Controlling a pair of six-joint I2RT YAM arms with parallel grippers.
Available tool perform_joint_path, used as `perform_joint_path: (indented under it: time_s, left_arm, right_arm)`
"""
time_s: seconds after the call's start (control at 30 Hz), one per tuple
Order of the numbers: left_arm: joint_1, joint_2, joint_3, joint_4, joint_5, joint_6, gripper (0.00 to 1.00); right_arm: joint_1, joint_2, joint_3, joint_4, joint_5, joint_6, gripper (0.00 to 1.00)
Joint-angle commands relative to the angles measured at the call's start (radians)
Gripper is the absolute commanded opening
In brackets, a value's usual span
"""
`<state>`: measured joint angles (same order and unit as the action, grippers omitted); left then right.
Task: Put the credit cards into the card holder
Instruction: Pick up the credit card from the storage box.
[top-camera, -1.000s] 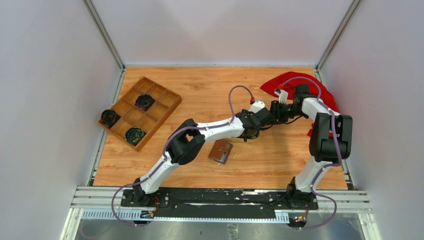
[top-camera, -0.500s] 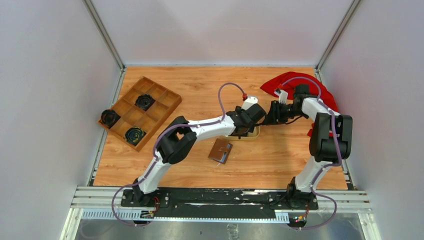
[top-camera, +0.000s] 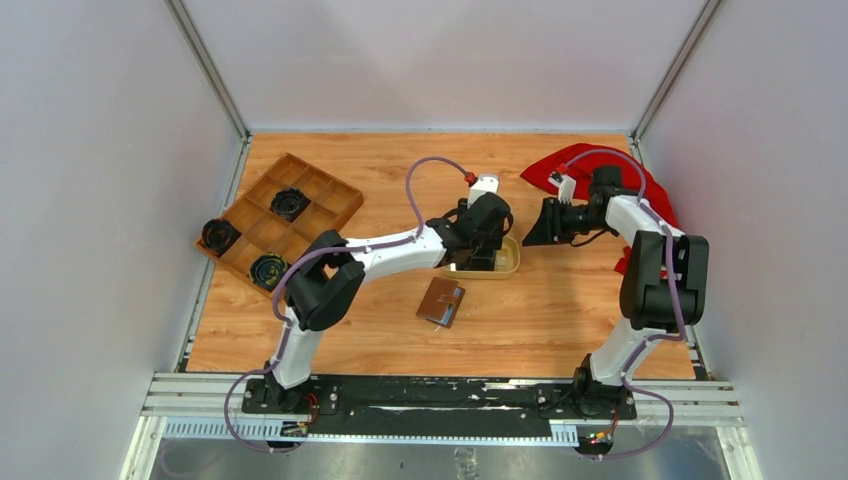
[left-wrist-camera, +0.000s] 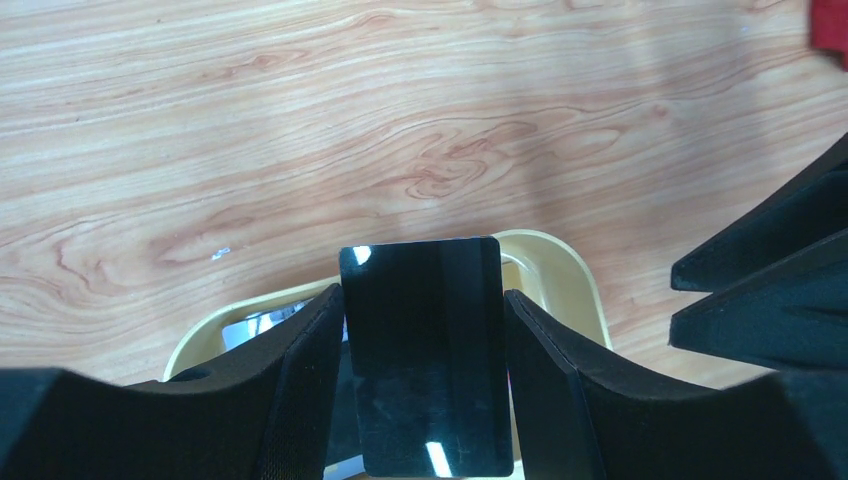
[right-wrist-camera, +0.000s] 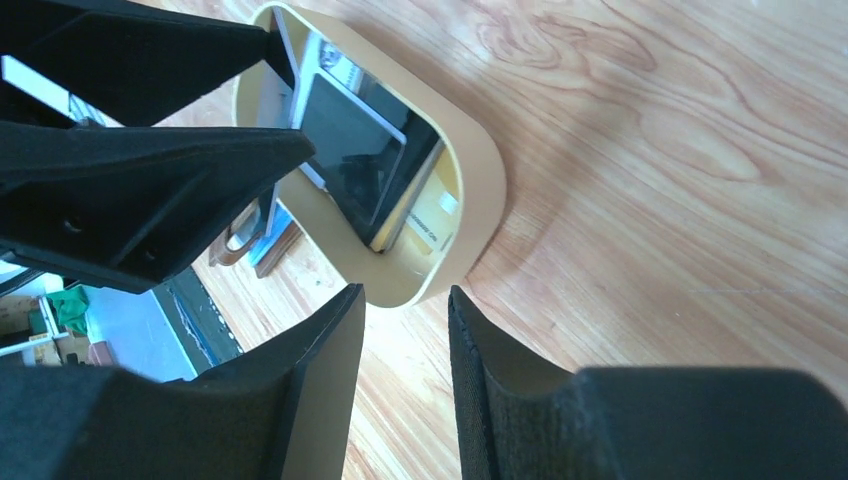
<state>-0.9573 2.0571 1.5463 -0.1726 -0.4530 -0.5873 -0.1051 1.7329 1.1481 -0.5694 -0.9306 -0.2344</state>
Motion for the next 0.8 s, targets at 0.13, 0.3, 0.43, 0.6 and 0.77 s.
perform_joint_path:
  time_s: [0.13, 0.3, 0.43, 0.6, 0.77]
  left_arm:
    - [0.068, -0.104, -0.113, 0.169, 0.192, -0.096, 0.44]
    - [0.1, -0.13, -0.16, 0.206, 0.309, -0.148, 0.44]
    - [0.114, -0.147, -0.21, 0.259, 0.407, -0.164, 0.45]
    - [0.129, -0.138, -0.243, 0.296, 0.466, -0.154, 0.46]
    - [0.152, -0.135, -0.302, 0.37, 0.511, -0.162, 0.47]
  right_arm:
    - [-0.006, -0.078, -0.004, -0.038, -0.207, -0.075, 0.41]
    - [0.0, -0.086, -0.003, -0.089, -0.309, -0.138, 0.41]
    - [0.019, -0.068, 0.013, -0.153, -0.362, -0.198, 0.41]
    - [0.073, -0.044, 0.02, -0.162, -0.343, -0.199, 0.41]
    - [0.098, -0.016, 0.027, -0.152, -0.318, -0.174, 0.41]
